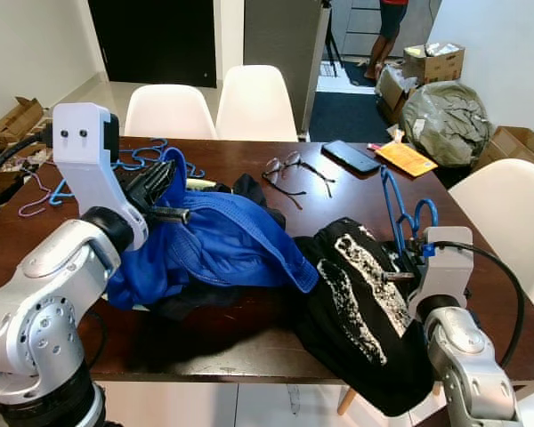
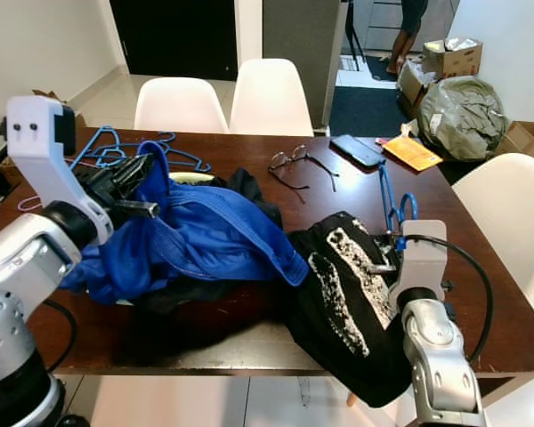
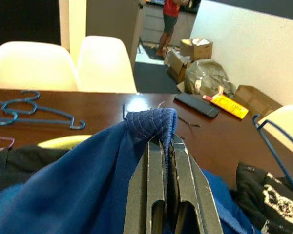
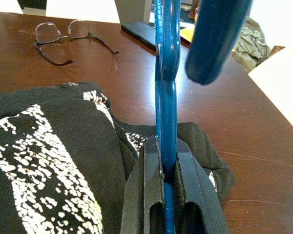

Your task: Hang hanger

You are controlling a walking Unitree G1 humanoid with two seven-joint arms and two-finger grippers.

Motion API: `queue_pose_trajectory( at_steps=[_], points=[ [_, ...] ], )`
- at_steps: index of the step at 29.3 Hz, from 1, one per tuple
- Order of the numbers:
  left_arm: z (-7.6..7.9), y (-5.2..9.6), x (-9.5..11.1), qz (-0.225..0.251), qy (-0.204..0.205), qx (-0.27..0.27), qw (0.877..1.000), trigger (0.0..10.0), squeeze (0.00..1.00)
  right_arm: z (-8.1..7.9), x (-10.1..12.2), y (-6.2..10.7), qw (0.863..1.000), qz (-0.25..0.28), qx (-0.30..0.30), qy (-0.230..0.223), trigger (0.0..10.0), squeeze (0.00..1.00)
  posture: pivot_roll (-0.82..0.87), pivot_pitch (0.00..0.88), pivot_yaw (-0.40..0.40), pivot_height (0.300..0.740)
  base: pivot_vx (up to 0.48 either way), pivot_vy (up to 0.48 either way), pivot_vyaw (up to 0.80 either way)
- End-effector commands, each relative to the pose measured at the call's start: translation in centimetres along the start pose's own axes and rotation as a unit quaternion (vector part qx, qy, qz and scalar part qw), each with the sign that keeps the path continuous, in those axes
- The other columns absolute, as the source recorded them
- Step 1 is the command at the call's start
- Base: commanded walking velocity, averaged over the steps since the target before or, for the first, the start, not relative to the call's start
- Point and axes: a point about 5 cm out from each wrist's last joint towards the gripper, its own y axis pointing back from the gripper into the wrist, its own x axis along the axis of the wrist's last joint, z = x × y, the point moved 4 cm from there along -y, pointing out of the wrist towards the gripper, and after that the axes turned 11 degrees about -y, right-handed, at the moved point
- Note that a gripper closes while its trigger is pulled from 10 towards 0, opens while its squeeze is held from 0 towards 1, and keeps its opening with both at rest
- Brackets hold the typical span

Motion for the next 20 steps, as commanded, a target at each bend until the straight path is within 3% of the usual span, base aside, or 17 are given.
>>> queue_pose_trajectory(
  at_steps=[1,2,3,4,8,9,10,15,20],
  points=[
    [0.7,-0.3,1.1,0.023,-0.010,-0.036,0.999,0.0,0.00,0.1,-1.0,0.0,0.999,-0.022,-0.003,-0.027,10.0,0.00,0.11,0.034,-0.018,0.740,0.000,0.000,0.00],
    [1.2,-0.4,1.9,0.037,-0.018,-0.069,0.997,0.0,0.00,0.0,-1.0,-0.1,0.998,-0.022,0.004,-0.053,10.0,0.00,0.11,0.034,-0.012,0.740,0.000,0.000,0.00],
    [1.2,-0.4,1.9,0.037,-0.018,-0.069,0.997,0.0,0.00,0.0,-1.0,-0.1,0.998,-0.022,0.004,-0.053,10.0,0.00,0.11,0.034,-0.012,0.740,0.000,0.000,0.00],
    [1.3,-0.6,2.7,0.046,-0.035,-0.091,0.994,0.0,0.00,-0.2,-0.9,-0.2,0.996,-0.021,0.010,-0.087,10.0,0.00,0.12,0.028,-0.005,0.740,0.000,0.000,0.00],
    [0.9,-0.9,3.9,0.058,-0.062,-0.104,0.991,0.0,0.00,-0.6,-0.6,-0.3,0.990,-0.014,0.020,-0.136,10.0,0.00,0.12,0.026,0.002,0.740,0.000,0.000,0.00],
    [1.0,-1.1,4.7,0.074,-0.063,-0.109,0.989,3.8,0.00,-1.0,-0.5,-0.3,0.989,-0.010,0.028,-0.147,10.0,0.00,0.12,0.019,0.006,0.740,0.000,0.000,0.00],
    [1.1,-1.1,5.2,0.085,-0.062,-0.113,0.988,10.0,0.00,-1.2,-0.4,-0.3,0.988,-0.008,0.033,-0.152,10.0,0.00,0.12,0.018,0.007,0.740,0.000,0.000,0.00],
    [3.0,-1.7,6.7,0.122,-0.063,-0.147,0.980,10.0,0.00,-2.8,0.4,0.0,0.978,0.011,0.080,-0.193,10.0,0.00,0.11,0.011,0.010,0.740,-0.179,0.000,0.00],
    [3.5,-2.0,6.8,0.127,-0.066,-0.153,0.978,10.0,0.00,-2.8,0.6,-0.1,0.976,0.017,0.084,-0.200,10.0,0.00,0.11,0.003,0.012,0.740,-0.385,0.000,0.00]
  ],
)
